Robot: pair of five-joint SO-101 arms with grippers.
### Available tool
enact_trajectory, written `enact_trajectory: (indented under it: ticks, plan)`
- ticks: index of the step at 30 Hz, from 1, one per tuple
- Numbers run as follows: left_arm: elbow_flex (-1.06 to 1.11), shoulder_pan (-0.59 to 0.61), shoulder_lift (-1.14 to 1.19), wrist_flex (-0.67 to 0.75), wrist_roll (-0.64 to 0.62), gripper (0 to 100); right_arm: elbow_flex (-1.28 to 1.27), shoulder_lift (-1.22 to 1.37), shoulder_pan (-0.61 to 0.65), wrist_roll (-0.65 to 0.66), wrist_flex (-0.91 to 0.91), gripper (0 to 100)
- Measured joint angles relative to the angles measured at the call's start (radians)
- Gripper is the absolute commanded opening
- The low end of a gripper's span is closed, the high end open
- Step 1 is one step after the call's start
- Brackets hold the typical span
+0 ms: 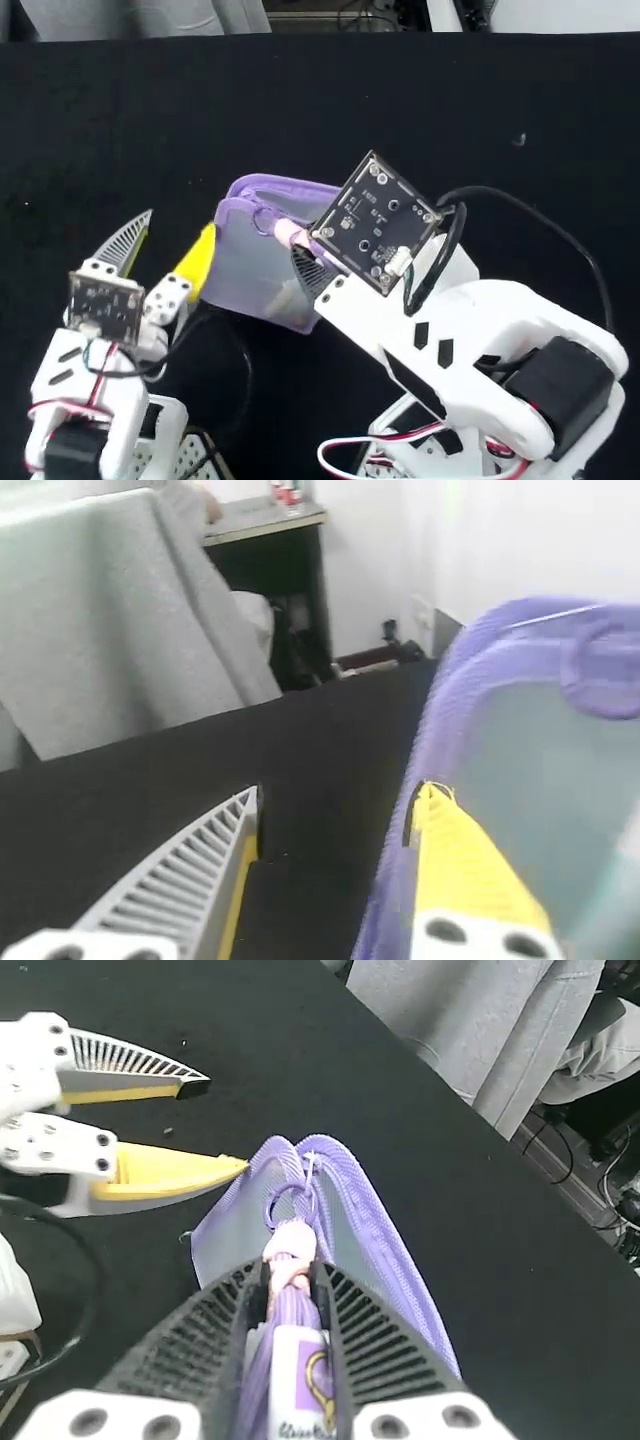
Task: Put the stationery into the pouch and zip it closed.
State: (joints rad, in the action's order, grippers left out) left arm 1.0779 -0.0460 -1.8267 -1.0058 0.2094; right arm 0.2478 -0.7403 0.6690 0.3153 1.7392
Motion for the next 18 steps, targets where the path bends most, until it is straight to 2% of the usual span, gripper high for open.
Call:
enact_trajectory:
  ticks: [7, 14, 18]
  plan:
    - [-0.19, -0.094, -0.002, -0.167, 0.0, 25, -0.02, 0.0, 0.003, 0.04, 0.0, 1.4]
    - [-0.216, -0.172, -0.002, -0.221, 0.121, 25, -0.02, -0.031, 0.003, 0.091, 0.0, 1.4]
    - [-0.229, -0.176, -0.002, -0.222, 0.14, 25, -0.023, -0.063, 0.003, 0.103, 0.0, 1.4]
